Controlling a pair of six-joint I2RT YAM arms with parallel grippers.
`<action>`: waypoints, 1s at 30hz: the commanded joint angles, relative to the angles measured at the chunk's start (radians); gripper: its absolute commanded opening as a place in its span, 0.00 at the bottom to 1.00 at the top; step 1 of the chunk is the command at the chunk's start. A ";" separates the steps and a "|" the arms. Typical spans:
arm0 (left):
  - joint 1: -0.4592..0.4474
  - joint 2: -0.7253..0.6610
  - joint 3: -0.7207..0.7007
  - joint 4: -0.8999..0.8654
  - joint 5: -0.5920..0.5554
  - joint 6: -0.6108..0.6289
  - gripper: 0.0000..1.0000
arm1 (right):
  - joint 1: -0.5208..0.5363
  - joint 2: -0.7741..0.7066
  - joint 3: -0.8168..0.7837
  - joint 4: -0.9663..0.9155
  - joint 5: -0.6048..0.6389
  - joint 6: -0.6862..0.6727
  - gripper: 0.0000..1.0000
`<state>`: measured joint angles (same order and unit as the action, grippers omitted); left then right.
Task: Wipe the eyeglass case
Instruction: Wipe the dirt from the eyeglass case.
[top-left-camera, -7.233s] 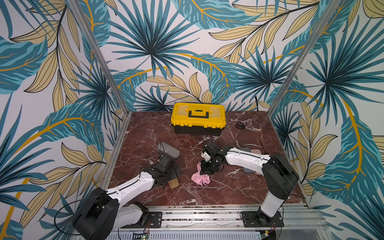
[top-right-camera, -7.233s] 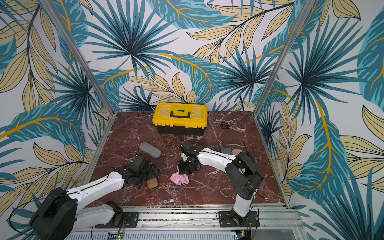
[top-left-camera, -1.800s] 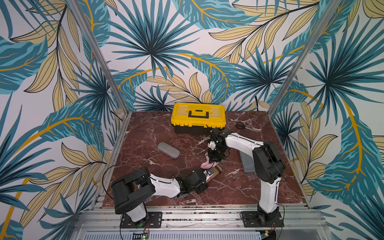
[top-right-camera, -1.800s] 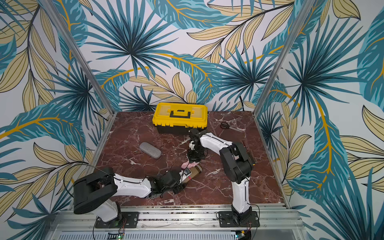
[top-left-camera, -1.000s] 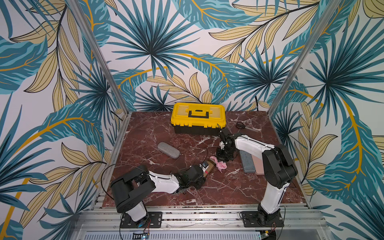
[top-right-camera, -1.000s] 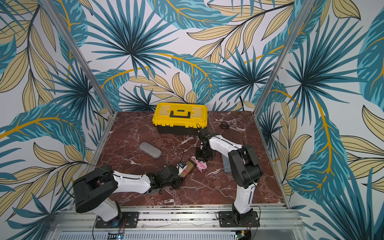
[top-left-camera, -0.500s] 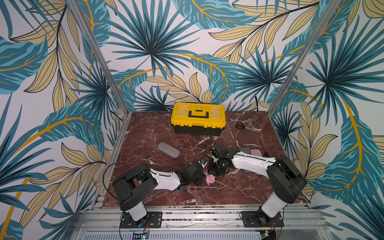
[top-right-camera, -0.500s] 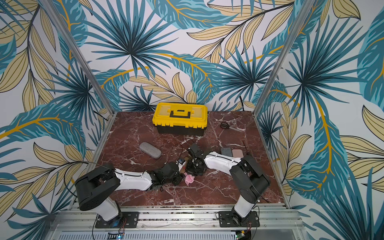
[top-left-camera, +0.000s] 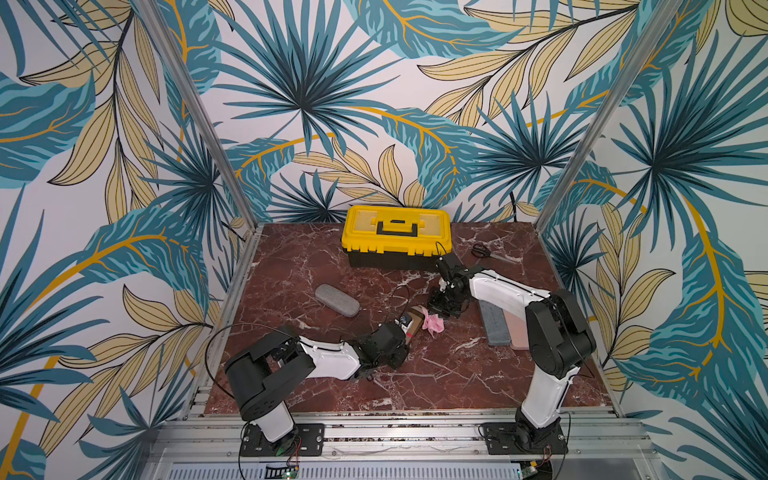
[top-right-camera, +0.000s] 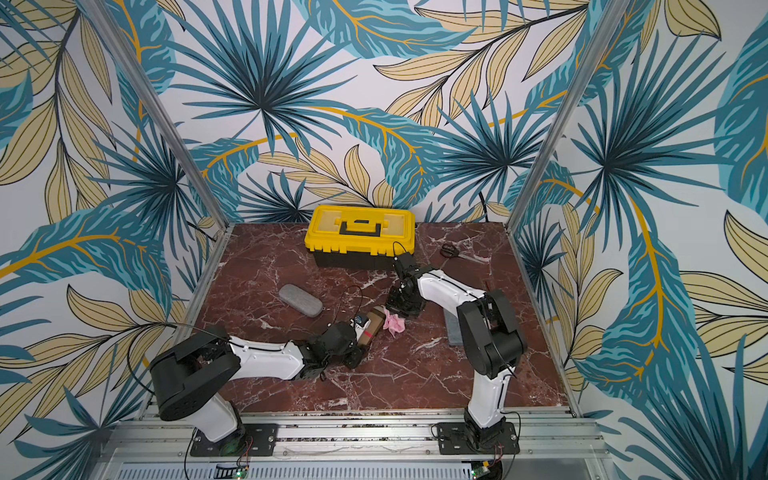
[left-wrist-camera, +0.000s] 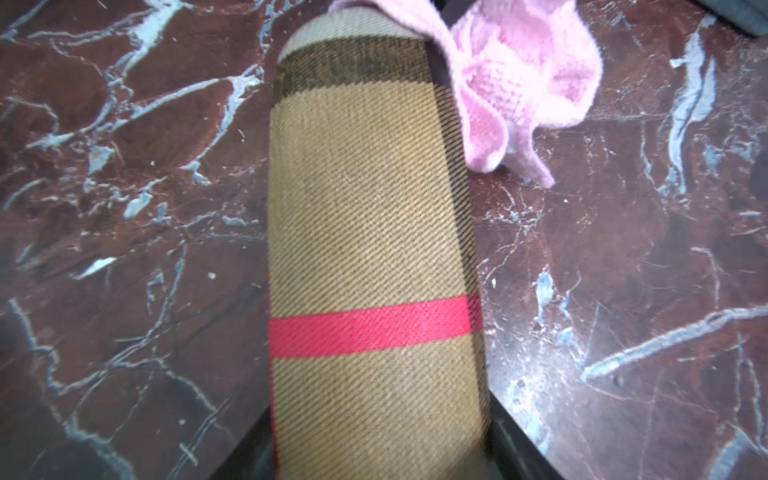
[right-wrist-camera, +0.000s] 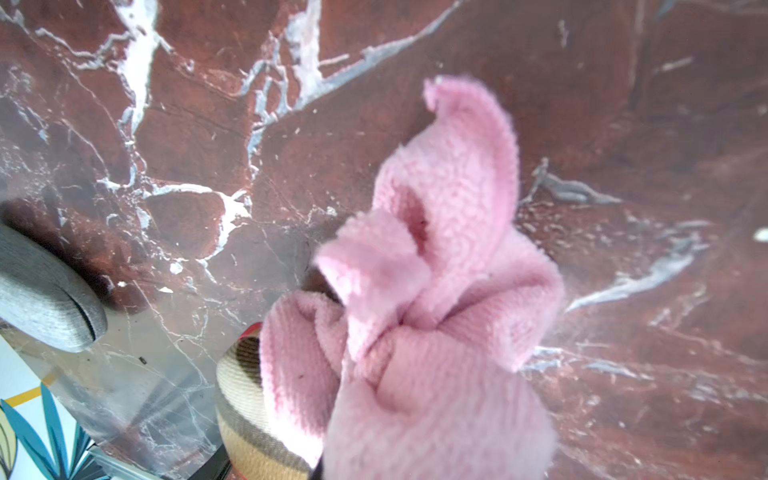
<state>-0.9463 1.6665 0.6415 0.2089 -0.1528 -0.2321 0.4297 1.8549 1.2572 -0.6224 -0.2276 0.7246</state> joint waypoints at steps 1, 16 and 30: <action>-0.025 0.033 -0.013 -0.087 0.132 0.013 0.00 | 0.092 -0.056 -0.084 0.051 -0.065 0.006 0.00; -0.019 0.019 -0.019 -0.105 0.154 0.005 0.00 | 0.016 0.040 0.047 0.026 -0.050 -0.024 0.00; -0.019 -0.041 0.026 -0.331 0.134 -0.087 0.34 | -0.056 -0.029 -0.052 -0.116 0.060 -0.140 0.00</action>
<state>-0.9615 1.6173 0.6647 0.0647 -0.0807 -0.2707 0.3622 1.8503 1.2701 -0.7151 -0.1719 0.5922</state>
